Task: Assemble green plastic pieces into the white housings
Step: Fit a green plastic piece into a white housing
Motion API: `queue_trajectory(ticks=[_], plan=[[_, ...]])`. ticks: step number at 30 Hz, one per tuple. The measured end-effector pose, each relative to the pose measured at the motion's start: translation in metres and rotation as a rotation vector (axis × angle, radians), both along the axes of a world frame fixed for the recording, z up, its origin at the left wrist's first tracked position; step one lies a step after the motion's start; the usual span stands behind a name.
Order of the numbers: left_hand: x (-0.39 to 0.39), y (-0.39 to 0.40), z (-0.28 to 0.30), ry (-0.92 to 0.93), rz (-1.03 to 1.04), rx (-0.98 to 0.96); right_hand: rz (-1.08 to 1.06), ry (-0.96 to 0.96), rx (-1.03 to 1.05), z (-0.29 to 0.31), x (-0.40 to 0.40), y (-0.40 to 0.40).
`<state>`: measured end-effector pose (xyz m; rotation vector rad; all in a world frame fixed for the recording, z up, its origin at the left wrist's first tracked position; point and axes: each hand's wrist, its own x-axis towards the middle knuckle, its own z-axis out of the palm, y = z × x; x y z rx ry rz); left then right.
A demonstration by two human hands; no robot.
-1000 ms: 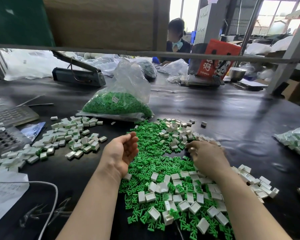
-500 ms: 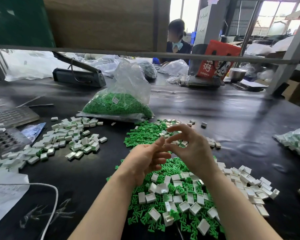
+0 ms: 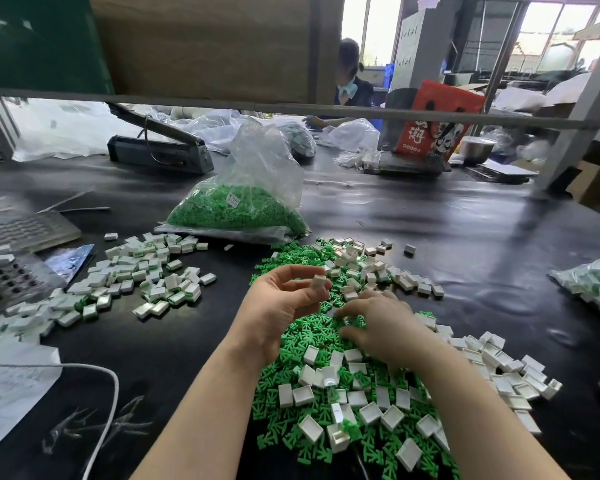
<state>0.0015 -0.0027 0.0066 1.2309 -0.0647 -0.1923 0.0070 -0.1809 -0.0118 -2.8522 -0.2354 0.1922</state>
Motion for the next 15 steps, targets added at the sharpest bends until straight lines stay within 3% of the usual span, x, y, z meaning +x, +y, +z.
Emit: queue_trajectory(ticks=[4, 9, 15], plan=[[-0.0011, -0.0012, -0.0005, -0.023, -0.004, -0.005, 0.016, -0.103, 0.053, -0.0008, 0.002, -0.0006], [-0.0001, -0.0006, -0.0006, -0.053, 0.031, 0.024, 0.063, -0.047, 0.031, -0.0024, 0.0018, -0.0017], [0.0002, 0.0027, 0.0005, -0.041, 0.065, 0.034, 0.082, -0.116, 0.066, -0.0018, 0.0031, -0.0008]])
